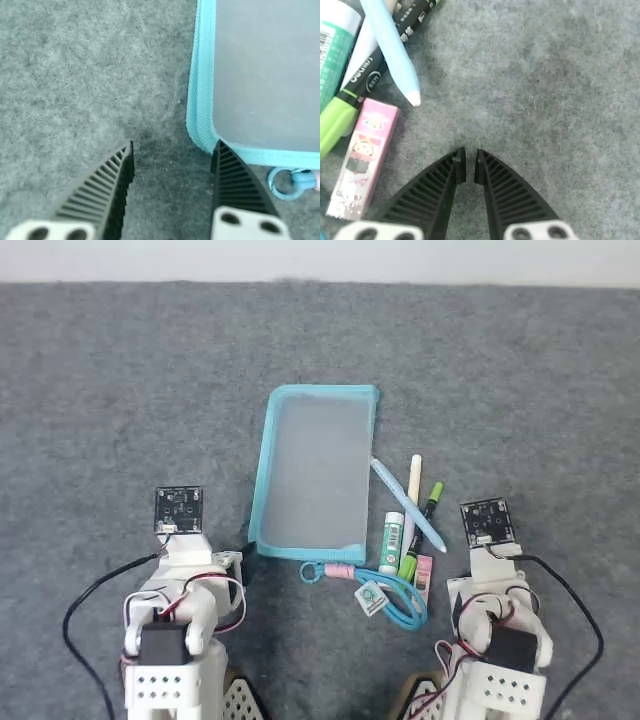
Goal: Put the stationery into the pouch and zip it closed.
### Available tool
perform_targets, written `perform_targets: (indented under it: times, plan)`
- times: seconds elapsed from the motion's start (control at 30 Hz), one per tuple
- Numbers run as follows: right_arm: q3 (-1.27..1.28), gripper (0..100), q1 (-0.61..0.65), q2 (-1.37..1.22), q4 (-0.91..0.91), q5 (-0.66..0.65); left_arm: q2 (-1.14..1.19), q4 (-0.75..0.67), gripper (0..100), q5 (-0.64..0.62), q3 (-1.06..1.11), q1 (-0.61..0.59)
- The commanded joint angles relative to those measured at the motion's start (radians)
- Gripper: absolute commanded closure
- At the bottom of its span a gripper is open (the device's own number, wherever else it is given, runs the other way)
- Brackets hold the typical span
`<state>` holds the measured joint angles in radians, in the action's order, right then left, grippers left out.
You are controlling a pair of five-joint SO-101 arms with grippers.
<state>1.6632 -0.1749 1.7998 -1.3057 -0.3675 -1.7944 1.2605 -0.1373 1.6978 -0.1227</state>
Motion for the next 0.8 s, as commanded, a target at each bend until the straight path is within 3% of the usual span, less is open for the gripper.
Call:
perform_targets:
  times: [0.0,0.2,0.7,0.77]
  plan:
    - [0.020,95.7,-0.007,0.016,0.041,-0.014,-0.025,-0.026,76,-0.006,-0.012,-0.006]
    - [0.020,95.7,-0.007,0.016,0.128,-0.015,-0.023,-0.034,76,-0.005,-0.012,-0.135]
    - [0.020,95.7,-0.007,0.015,0.134,-0.018,-0.021,0.003,76,0.041,-0.012,-0.140]
    - [0.020,95.7,-0.007,0.015,0.134,-0.075,-0.021,0.003,76,0.041,-0.012,-0.140]
